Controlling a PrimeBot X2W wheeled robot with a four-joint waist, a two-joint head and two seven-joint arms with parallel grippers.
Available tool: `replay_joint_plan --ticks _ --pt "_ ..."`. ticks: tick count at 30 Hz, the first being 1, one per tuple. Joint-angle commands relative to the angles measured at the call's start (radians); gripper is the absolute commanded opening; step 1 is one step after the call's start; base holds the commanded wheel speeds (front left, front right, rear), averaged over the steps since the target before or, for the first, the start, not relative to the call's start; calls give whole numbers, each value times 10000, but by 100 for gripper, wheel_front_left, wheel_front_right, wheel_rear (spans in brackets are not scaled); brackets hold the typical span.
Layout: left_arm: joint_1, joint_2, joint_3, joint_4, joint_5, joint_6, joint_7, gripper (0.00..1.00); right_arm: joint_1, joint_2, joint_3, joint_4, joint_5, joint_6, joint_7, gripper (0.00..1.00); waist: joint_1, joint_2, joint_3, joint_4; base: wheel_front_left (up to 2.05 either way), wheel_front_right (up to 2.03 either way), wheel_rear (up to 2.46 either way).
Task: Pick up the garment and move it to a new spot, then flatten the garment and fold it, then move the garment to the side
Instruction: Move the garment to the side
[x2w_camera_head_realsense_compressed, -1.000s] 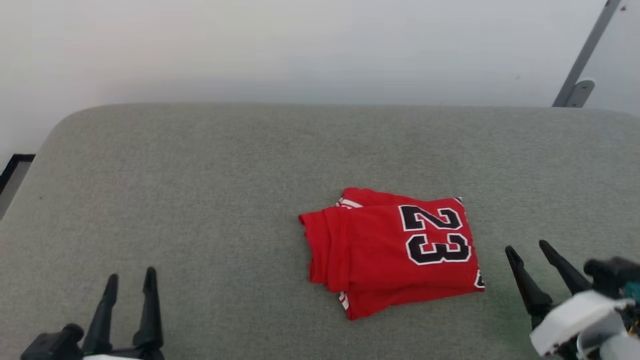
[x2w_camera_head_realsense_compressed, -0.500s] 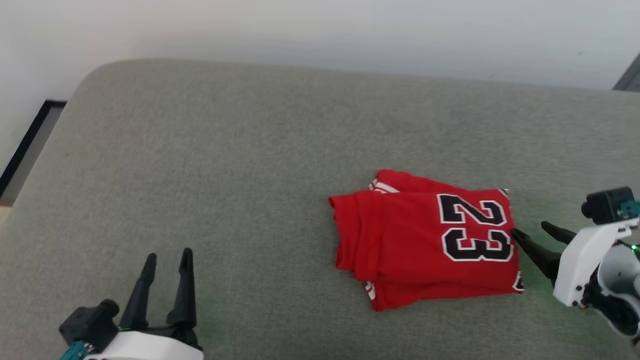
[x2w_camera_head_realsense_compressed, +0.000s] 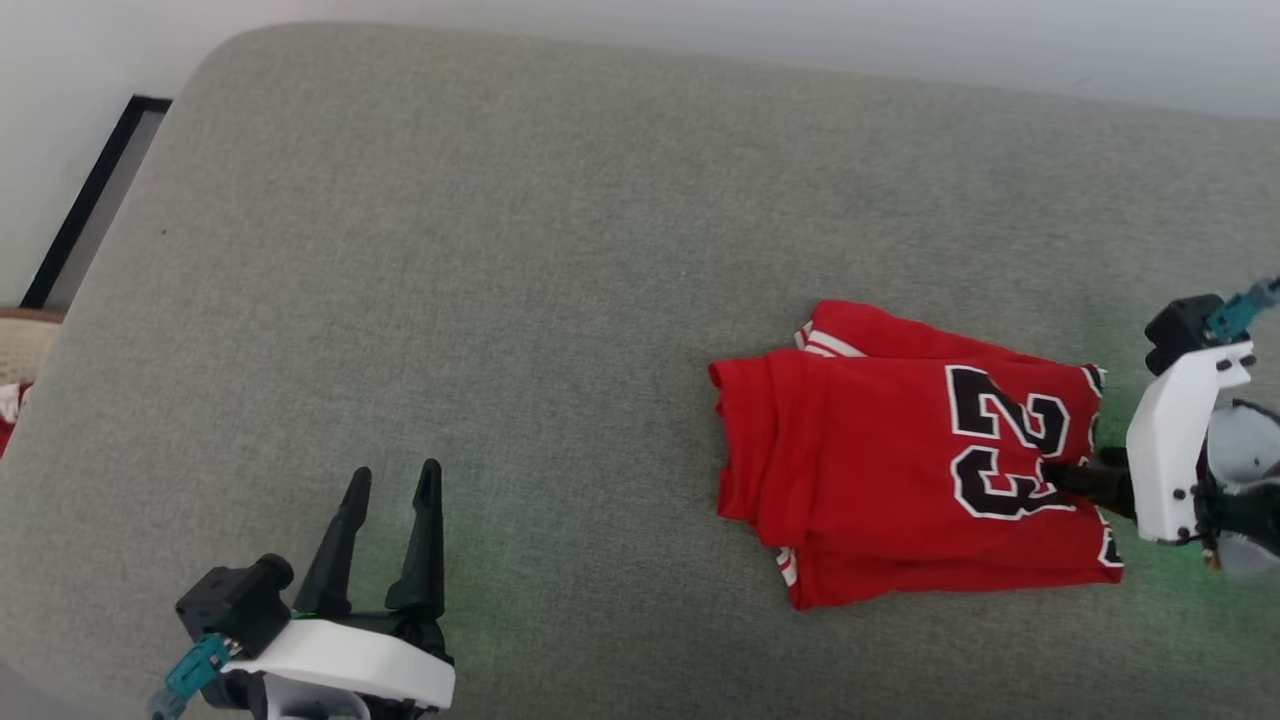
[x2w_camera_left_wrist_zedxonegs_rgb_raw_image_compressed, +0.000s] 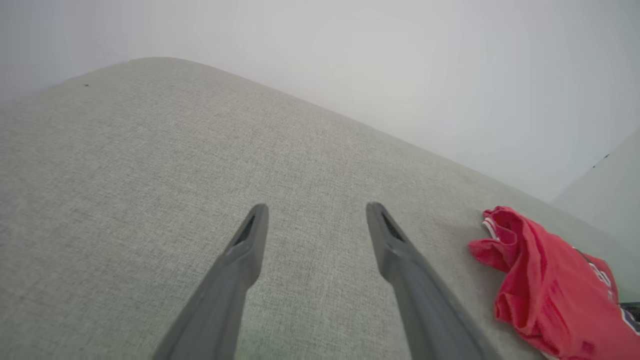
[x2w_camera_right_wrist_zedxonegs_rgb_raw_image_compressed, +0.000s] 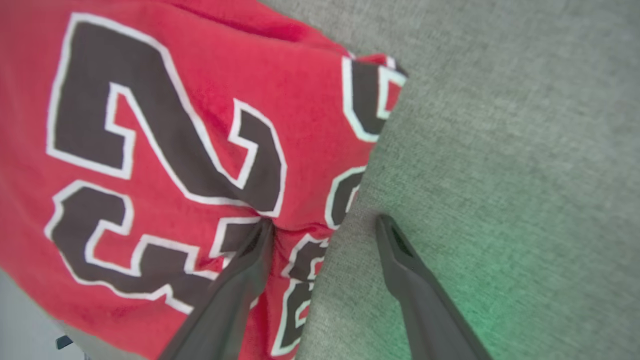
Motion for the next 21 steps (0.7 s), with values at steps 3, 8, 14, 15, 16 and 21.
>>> replay_joint_plan --ticks 3,8,14,15,16,21 --pt "-248 -33 -84 53 -95 -31 -47 100 483 792 556 317 201 0 971 38 0 -1 201 172 0 0 0" --pt "-384 -19 -19 76 -204 -31 -47 100 327 654 28 74 324 -5 993 0 0 -1 261 45 0 0 0" --pt "-605 104 -69 -139 -129 -31 -47 100 30 191 -699 -65 155 -32 728 0 0 -1 296 -271 0 0 0" --pt "-649 134 -98 -167 -83 -31 -47 100 -26 57 -831 -71 74 -38 696 0 0 -1 322 -350 0 0 0" --pt "-730 156 -128 -204 -34 -31 -47 100 -62 -99 -959 -68 -6 -40 682 0 0 -1 353 -429 0 0 0" --pt "-1051 271 -133 -348 59 -31 -47 100 -299 -423 -1493 -143 -343 -29 530 0 0 -1 594 -952 0 0 0"
